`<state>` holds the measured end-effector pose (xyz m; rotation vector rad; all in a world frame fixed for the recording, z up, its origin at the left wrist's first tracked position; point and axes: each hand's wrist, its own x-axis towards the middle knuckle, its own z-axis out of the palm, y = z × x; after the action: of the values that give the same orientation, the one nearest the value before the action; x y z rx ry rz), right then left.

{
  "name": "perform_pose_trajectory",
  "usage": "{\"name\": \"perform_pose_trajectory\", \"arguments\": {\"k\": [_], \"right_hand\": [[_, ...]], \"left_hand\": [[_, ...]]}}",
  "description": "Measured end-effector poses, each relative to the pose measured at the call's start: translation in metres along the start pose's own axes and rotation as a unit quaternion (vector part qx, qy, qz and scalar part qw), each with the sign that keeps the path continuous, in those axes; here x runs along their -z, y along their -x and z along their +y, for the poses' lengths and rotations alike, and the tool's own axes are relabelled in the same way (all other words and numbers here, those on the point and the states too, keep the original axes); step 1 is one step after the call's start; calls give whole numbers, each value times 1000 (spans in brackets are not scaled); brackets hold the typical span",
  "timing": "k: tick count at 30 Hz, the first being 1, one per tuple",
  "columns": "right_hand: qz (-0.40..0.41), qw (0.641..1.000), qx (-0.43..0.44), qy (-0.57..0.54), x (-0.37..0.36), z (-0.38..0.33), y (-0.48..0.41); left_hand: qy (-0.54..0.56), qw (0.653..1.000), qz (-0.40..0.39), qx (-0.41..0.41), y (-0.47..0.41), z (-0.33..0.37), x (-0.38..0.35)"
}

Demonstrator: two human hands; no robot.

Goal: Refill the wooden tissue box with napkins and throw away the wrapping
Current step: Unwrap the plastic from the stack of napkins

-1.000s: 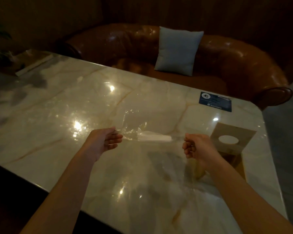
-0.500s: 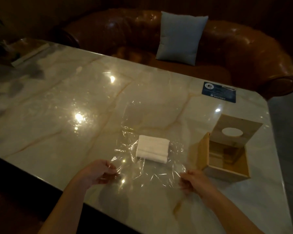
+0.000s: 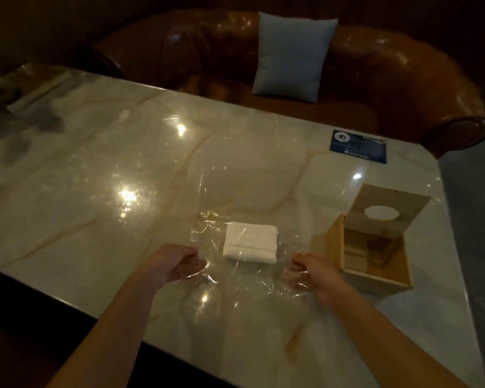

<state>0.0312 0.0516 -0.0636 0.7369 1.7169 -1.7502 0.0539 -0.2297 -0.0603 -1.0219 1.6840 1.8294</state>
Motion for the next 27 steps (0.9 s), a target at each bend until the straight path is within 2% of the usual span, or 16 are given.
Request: {"name": "perform_pose_trajectory", "arguments": {"k": [17, 27], "right_hand": [[-48, 997, 33, 40, 2, -109, -2], [-68, 991, 113, 0, 8, -105, 10]], "left_hand": [[7, 996, -70, -50, 0, 96, 12], [54, 967, -129, -213, 18, 91, 19]]}}
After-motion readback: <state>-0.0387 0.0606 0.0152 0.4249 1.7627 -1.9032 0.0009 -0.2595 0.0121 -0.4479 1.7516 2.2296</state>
